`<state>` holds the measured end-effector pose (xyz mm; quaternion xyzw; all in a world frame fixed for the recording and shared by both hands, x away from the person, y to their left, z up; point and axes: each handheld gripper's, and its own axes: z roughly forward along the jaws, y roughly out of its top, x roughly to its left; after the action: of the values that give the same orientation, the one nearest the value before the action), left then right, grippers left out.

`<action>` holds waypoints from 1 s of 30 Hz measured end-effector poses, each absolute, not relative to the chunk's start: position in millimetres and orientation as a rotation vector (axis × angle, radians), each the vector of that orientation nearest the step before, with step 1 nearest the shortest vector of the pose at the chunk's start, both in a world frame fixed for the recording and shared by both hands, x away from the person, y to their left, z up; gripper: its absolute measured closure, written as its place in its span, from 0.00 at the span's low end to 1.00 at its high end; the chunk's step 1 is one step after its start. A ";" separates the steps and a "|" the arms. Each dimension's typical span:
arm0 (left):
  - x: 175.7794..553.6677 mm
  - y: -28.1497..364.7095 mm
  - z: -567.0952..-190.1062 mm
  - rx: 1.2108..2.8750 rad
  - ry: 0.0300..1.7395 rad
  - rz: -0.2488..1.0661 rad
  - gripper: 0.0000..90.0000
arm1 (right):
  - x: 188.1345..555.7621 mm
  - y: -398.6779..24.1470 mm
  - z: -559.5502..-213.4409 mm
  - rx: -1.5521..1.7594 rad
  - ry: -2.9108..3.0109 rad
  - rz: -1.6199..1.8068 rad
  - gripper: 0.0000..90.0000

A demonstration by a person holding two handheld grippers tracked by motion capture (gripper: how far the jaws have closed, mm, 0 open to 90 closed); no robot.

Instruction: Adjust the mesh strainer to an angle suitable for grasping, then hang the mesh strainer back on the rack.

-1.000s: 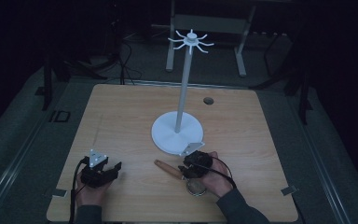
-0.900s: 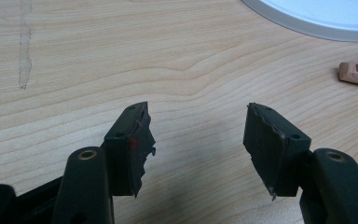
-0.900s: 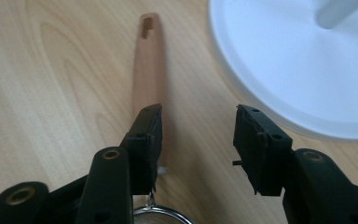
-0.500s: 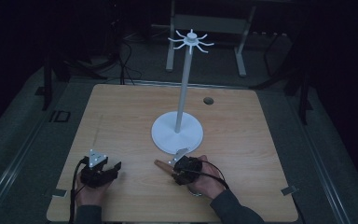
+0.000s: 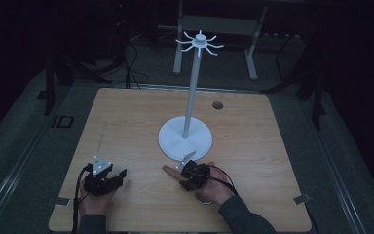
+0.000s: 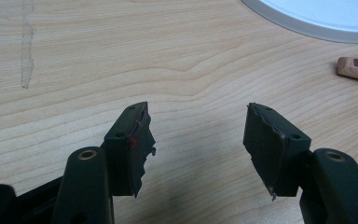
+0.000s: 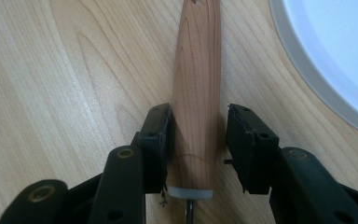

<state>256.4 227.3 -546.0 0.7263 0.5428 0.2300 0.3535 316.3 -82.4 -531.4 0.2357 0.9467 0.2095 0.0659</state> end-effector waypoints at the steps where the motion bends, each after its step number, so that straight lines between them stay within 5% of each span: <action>1: 256.4 227.4 -545.9 1.880 1.403 0.594 0.46 | 316.4 -82.2 -531.3 0.715 2.856 0.631 0.67; 8: 256.7 227.7 -546.0 1.882 1.402 0.595 0.46 | 315.1 -79.7 -530.3 0.695 2.876 0.614 0.76; 30: 256.8 227.0 -545.9 1.882 1.401 0.596 0.46 | 311.1 -96.7 -512.1 0.732 2.772 0.761 0.76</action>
<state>256.8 227.0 -545.9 0.7275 0.5416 0.2305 0.3525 311.1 -96.7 -512.1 0.2459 0.9309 0.2555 0.0876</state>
